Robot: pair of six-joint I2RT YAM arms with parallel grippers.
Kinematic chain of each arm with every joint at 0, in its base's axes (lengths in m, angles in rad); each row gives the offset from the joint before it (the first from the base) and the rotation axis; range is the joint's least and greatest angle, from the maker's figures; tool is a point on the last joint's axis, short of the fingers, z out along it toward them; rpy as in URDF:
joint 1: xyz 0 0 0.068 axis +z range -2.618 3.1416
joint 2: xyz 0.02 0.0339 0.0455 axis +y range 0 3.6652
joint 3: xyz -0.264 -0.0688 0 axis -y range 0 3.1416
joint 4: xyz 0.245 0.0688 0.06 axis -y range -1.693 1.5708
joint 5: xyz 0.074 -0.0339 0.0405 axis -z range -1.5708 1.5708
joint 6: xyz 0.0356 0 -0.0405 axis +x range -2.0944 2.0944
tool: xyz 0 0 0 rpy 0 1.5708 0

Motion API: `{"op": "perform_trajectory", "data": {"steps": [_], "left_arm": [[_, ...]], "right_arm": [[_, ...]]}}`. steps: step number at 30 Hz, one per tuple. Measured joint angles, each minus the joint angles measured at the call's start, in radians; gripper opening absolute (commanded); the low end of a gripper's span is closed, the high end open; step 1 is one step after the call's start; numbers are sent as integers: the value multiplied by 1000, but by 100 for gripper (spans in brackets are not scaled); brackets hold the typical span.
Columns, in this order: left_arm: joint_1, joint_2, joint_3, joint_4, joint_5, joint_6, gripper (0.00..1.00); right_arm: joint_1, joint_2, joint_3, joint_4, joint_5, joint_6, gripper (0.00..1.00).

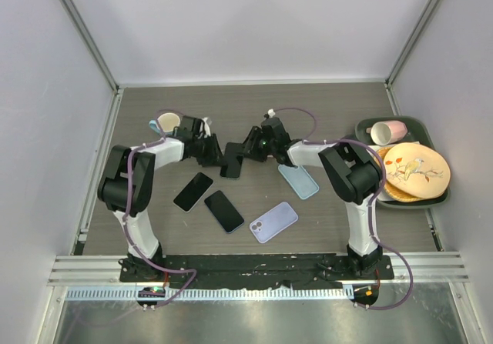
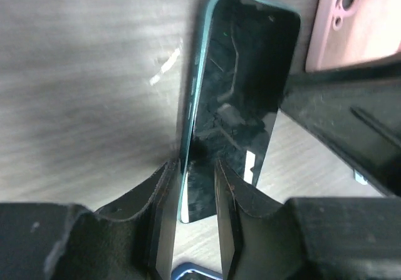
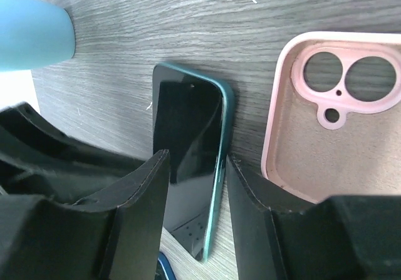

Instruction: Put the phone into the phone case

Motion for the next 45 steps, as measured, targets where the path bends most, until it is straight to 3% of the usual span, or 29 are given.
{"op": "perform_trajectory", "data": {"steps": [8,16,22,24,27,34,41,45], "left_arm": [[-32,-109,-310,325,174,-261,33],[-69,-76,-327,445,235,-332,38],[-81,-142,-325,388,154,-277,52],[-81,-211,-318,327,101,-231,61],[-79,-285,-269,235,28,-171,64],[4,-229,-121,135,-10,-75,64],[84,-50,-93,134,98,-50,62],[84,-15,-59,137,128,-42,57]], "right_arm": [[-2,15,12,9,-69,-25,46],[-6,15,15,27,-116,-42,47],[-9,-23,13,-37,-85,-85,50],[-14,-76,-6,-68,-66,-100,50],[-20,-176,-48,-101,-27,-120,51],[-29,-384,-222,-110,11,-129,52],[-30,-383,-404,-98,-8,-125,50],[-31,-355,-423,-38,-39,-103,49]]}}
